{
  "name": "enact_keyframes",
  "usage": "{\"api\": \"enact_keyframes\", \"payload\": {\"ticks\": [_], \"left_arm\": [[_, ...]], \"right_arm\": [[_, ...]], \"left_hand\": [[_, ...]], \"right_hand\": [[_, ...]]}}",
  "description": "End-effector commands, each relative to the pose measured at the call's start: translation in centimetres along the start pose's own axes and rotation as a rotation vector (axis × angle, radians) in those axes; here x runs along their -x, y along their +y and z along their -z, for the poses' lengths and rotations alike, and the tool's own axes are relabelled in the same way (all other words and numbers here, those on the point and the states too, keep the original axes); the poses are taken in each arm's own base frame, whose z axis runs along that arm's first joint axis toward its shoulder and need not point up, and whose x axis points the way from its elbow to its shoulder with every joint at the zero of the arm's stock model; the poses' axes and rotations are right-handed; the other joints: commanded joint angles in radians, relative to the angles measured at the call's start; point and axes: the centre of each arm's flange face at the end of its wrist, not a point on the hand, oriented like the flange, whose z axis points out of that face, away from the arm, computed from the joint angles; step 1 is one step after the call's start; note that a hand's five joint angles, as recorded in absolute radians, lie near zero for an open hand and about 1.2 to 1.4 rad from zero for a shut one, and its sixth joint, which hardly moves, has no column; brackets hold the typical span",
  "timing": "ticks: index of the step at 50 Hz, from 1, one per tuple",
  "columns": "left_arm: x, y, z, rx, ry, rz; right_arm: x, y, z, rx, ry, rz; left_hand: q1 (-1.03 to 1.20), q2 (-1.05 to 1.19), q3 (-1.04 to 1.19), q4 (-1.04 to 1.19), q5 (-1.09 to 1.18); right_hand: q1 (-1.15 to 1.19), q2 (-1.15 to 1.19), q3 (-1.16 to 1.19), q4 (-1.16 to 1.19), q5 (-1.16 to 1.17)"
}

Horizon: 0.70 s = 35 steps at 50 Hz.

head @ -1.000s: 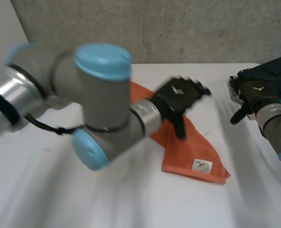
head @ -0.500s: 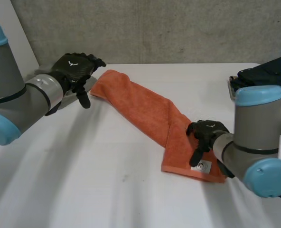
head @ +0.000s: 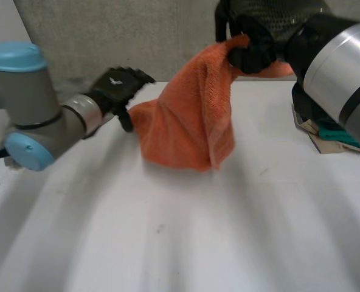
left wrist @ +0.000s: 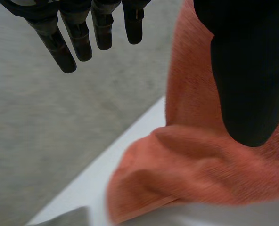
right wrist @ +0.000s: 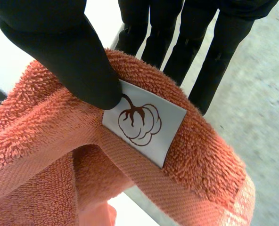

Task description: Fold the laundry.

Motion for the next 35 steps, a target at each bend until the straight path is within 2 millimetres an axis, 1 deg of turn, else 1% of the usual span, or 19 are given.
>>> {"api": "enact_keyframes", "payload": {"ticks": [1,3,4,5,6,9,11,12,15,16,19,20,23,26,28,30,33,34,35], "left_arm": [[-6.8,2.5,-1.2,0.101,0.215,0.035],[-7.6,2.8,-1.2,0.121,0.23,0.037],[-8.0,3.0,-1.3,0.13,0.233,0.038],[-8.0,3.0,-1.4,0.139,0.215,0.037],[-7.7,2.9,-1.6,0.141,0.197,0.033],[-4.8,1.8,-2.0,0.146,0.032,0.018],[-2.8,0.8,-1.9,0.148,-0.073,0.012],[-0.7,-0.7,-1.4,0.137,-0.18,0.01],[1.9,-3.2,-0.3,0.095,-0.282,0.023],[2.8,-5.1,0.6,0.049,-0.302,0.037],[3.9,-8.5,2.5,-0.034,-0.321,0.069],[4.3,-10.4,3.9,-0.076,-0.328,0.093],[3.7,-12.9,6.6,-0.127,-0.31,0.128],[2.5,-13.2,8.0,-0.114,-0.29,0.142],[0.8,-12.4,9.3,-0.068,-0.25,0.145],[0.1,-11.5,9.5,-0.044,-0.232,0.138],[-0.9,-8.5,8.2,-0.012,-0.192,0.097],[-1.4,-6.6,7.1,0.013,-0.166,0.069],[-1.6,-5.7,6.5,0.021,-0.151,0.054]], "right_arm": [[1.1,-2.4,0.5,-0.031,-0.092,-0.007],[0.9,-2.3,0.4,-0.032,-0.086,0.002],[0.8,-2.3,0.4,-0.032,-0.084,0.005],[0.4,-2.0,0.1,-0.029,-0.069,0.016],[0.1,-2.0,0.0,-0.028,-0.059,0.025],[-2.0,-0.8,-0.9,0.0,0.012,0.057],[-3.1,0.4,-1.6,0.03,0.048,0.079],[-4.0,1.5,-2.3,0.057,0.07,0.096],[-4.9,2.8,-3.3,0.076,0.094,0.132],[-5.4,3.4,-3.9,0.074,0.111,0.161],[-6.0,3.8,-4.8,0.053,0.142,0.207],[-6.6,4.0,-5.3,0.035,0.173,0.245],[-7.3,4.4,-6.1,0.009,0.217,0.295],[-7.5,5.0,-6.6,-0.011,0.238,0.337],[-7.3,5.4,-6.5,-0.015,0.226,0.339],[-7.1,5.7,-6.4,-0.01,0.212,0.334],[-6.7,5.2,-6.1,-0.026,0.185,0.308],[-6.4,4.5,-5.9,-0.049,0.174,0.29],[-6.1,3.9,-5.7,-0.066,0.166,0.28]], "left_hand": [[-0.013,-0.027,-0.037,-0.024,-0.049],[0.103,0.089,0.079,0.093,0.068],[0.355,0.341,0.331,0.345,0.319],[1.011,0.997,0.987,1.001,0.976],[1.207,1.192,1.183,1.196,1.171],[1.209,1.194,1.185,1.198,1.173],[1.209,1.194,1.185,1.198,1.173],[1.209,1.194,1.185,1.198,1.173],[1.209,1.194,1.185,1.198,1.173],[1.209,1.194,1.185,1.198,1.173],[1.209,1.194,1.185,1.198,1.173],[1.209,1.194,1.185,1.198,1.173],[1.209,1.194,1.185,1.198,1.173],[1.209,1.194,1.185,1.198,1.173],[1.209,1.194,1.185,1.198,1.173],[1.209,1.194,1.185,1.198,1.173],[0.363,0.349,0.339,0.353,0.327],[0.023,0.009,-0.001,0.013,-0.012],[-0.013,-0.027,-0.037,-0.024,-0.049]], "right_hand": [[0.311,0.221,0.216,0.203,0.216],[0.311,0.221,0.216,0.203,0.216],[0.311,0.221,0.216,0.203,0.216],[0.311,0.221,0.216,0.203,0.216],[0.311,0.221,0.216,0.203,0.216],[0.311,0.221,0.216,0.203,0.216],[0.311,0.221,0.216,0.203,0.216],[0.311,0.221,0.216,0.203,0.216],[0.311,0.221,0.216,0.203,0.216],[0.311,0.221,0.216,0.203,0.216],[0.311,0.221,0.216,0.203,0.216],[0.311,0.221,0.216,0.203,0.216],[0.311,0.221,0.216,0.203,0.216],[0.311,0.221,0.216,0.203,0.216],[0.311,0.221,0.216,0.203,0.216],[0.311,0.221,0.216,0.203,0.216],[0.311,0.221,0.216,0.203,0.216],[0.311,0.221,0.216,0.203,0.216],[0.311,0.221,0.216,0.203,0.216]]}}
